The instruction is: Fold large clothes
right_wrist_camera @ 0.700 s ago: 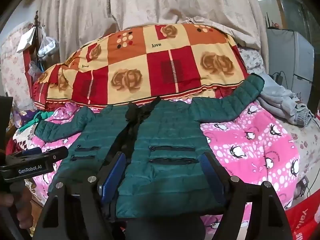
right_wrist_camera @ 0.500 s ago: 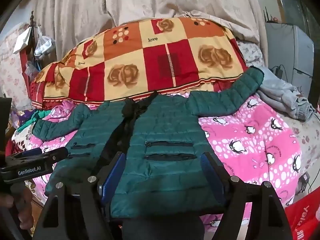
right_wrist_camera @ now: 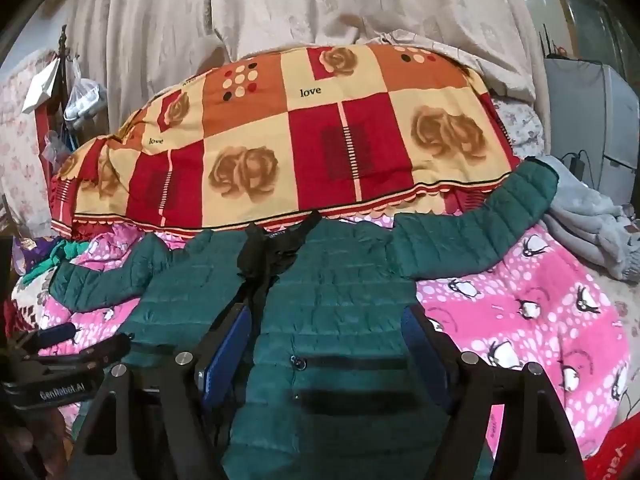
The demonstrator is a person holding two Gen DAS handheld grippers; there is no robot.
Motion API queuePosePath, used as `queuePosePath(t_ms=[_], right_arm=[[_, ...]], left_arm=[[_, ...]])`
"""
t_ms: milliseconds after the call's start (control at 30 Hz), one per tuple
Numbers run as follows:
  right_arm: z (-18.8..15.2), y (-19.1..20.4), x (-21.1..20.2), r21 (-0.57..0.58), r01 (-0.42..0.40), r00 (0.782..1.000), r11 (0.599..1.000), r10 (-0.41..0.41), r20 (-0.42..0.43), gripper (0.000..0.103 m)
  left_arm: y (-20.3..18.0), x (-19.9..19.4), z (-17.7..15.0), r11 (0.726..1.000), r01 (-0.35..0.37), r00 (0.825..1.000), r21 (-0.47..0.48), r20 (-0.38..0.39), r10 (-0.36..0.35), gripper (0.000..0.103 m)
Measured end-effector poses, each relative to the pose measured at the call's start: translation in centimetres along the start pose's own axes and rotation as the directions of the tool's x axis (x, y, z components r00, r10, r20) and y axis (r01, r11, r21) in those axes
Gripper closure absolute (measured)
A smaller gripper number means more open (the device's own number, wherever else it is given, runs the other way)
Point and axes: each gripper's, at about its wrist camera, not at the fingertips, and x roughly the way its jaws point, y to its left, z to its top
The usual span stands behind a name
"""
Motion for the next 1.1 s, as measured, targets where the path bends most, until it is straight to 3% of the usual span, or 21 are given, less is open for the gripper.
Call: queuePosePath(t_ms=[200,300,400,533,700,900,1100], right_arm=[[-1.4,-0.5,2.7,-0.064,0.038,0.999,0.997,-0.036,0.025,0.028],[-1.9,-1.9,3.6,-0.001,0.016,1.000,1.000,-0.016,-0.012,0.028],[-2.4,-3.7,3.5,0.085,0.050,0.999,0.995,-0.049,-0.008,0.028],[-2.5,-4.7,3.8,0.130,0.053,0.998,0.990,-0.050,-0.025,0.028],[-2.5,-3.8,3.8,0.082,0.064,0.998,0.995,-0.063,-0.024,0.028],[-2.4,-2.7,3.8,0.029,0.079,0.997,0.996,-0.078,-0.023,0.028],[-2.4,-1.4,3.8,-0.035,0.086,0.996,0.996,-0.087,-0.016,0.028]], left_arm=[[-0.7,3.2,0.6,1.000,0.026,0.999,0.000,0.035,-0.026,0.000],[-1.1,5.2,-0.9,1.000,-0.001,0.999,0.028,0.043,-0.001,0.000],[-1.4,6.7,-1.9,0.999,-0.009,0.999,0.032,-0.038,0.010,0.000],[-1.5,5.6,-2.1,0.999,0.014,1.000,0.037,0.020,-0.015,0.000],[-0.1,5.0,-1.8,0.998,0.051,0.998,-0.037,0.046,-0.049,0.000],[1.5,5.9,-2.1,0.995,0.027,0.999,-0.100,-0.036,-0.031,0.000],[0.8,6.0,-2.5,0.998,0.034,0.999,-0.058,-0.036,-0.037,0.000]])
